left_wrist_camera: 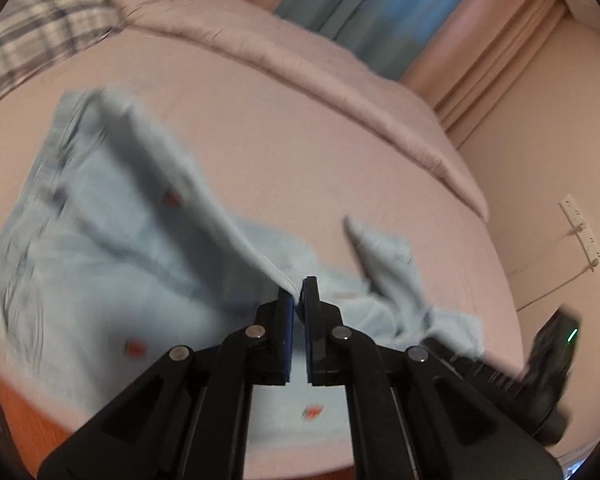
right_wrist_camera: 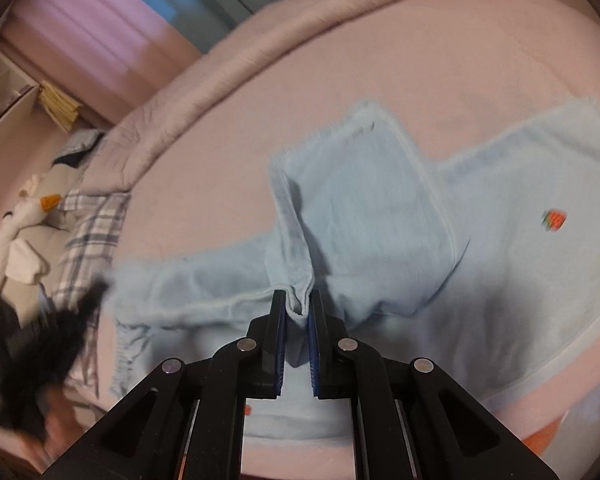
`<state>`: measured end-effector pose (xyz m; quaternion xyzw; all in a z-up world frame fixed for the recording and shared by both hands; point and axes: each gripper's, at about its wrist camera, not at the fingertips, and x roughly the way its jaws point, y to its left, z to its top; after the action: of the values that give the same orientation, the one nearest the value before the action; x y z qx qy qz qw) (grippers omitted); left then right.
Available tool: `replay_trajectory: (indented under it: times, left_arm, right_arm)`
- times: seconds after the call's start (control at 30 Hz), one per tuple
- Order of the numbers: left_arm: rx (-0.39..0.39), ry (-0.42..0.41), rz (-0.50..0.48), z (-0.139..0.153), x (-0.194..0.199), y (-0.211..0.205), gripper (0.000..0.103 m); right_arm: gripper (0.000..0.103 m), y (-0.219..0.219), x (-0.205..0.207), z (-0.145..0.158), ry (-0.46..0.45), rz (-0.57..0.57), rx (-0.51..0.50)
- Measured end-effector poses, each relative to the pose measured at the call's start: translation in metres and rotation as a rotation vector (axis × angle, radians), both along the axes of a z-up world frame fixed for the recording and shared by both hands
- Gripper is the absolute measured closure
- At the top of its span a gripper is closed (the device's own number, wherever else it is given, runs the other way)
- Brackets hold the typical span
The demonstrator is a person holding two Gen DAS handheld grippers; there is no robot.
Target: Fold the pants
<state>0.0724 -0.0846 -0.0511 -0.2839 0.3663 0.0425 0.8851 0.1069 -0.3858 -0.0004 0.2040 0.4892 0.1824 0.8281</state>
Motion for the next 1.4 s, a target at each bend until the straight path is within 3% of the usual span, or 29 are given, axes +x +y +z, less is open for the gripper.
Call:
replay_trajectory:
  times: [0.13, 0.23, 0.33, 0.4, 0.43, 0.5, 0.6, 0.67, 0.73, 0.83, 0.87, 0.9, 0.97, 1.1, 1.27, 1.33, 1.4]
  left_arm:
    - [-0.024, 0.095, 0.020, -0.038, -0.010, 0.001, 0.095]
    - [-0.071, 0.115, 0.027, -0.044, -0.010, 0.012, 0.091]
    - [-0.032, 0.090, 0.029, -0.029, -0.008, 0.024, 0.075]
    - [0.021, 0.061, 0.047, -0.017, -0.006, 0.027, 0.056]
    - [0.069, 0.049, 0.065, -0.010, -0.002, 0.029, 0.042]
    - [0.123, 0.051, 0.067, -0.006, 0.010, 0.033, 0.030]
    - [0.125, 0.092, 0.054, -0.009, 0.031, 0.051, 0.030]
    - [0.092, 0.111, 0.050, -0.012, 0.047, 0.060, 0.026]
    - [0.113, 0.136, 0.050, -0.018, 0.058, 0.065, 0.021]
    - [0.137, 0.233, 0.056, -0.038, 0.079, 0.065, 0.028]
    - [0.126, 0.232, 0.056, -0.043, 0.079, 0.067, 0.044]
    - [0.122, 0.231, 0.057, -0.047, 0.080, 0.069, 0.054]
    - [0.143, 0.252, 0.060, -0.053, 0.079, 0.070, 0.091]
    - [0.127, 0.206, 0.085, -0.045, 0.058, 0.071, 0.097]
    - [0.122, 0.026, 0.076, -0.005, -0.014, 0.057, 0.098]
    - [0.140, 0.013, 0.085, -0.005, -0.042, 0.049, 0.097]
    - [0.149, 0.056, 0.088, -0.018, -0.055, 0.044, 0.097]
  right_arm:
    - [0.095, 0.002, 0.001, -0.003, 0.007, 0.013, -0.016]
    - [0.095, 0.012, 0.006, -0.026, 0.077, 0.012, -0.069]
    - [0.095, 0.017, 0.006, -0.039, 0.105, 0.013, -0.109]
    - [0.095, 0.016, 0.007, -0.040, 0.111, 0.009, -0.106]
    - [0.095, 0.016, 0.008, -0.040, 0.113, 0.006, -0.103]
    - [0.095, 0.014, 0.008, -0.042, 0.122, 0.002, -0.101]
    - [0.095, 0.010, 0.007, -0.044, 0.124, 0.004, -0.095]
    - [0.095, 0.009, 0.005, -0.045, 0.126, 0.003, -0.088]
    - [0.095, 0.008, 0.007, -0.046, 0.132, -0.001, -0.077]
    - [0.095, 0.006, 0.007, -0.047, 0.133, -0.003, -0.070]
    - [0.095, 0.006, 0.007, -0.047, 0.132, -0.002, -0.070]
    - [0.095, 0.007, 0.007, -0.047, 0.132, -0.002, -0.070]
    - [0.095, 0.005, 0.007, -0.048, 0.133, -0.002, -0.065]
    - [0.095, 0.006, 0.008, -0.047, 0.132, 0.003, -0.075]
    - [0.095, 0.008, 0.007, -0.041, 0.130, 0.000, -0.089]
    - [0.095, 0.009, 0.006, -0.038, 0.125, 0.007, -0.112]
    - [0.095, 0.009, 0.006, -0.037, 0.120, 0.013, -0.125]
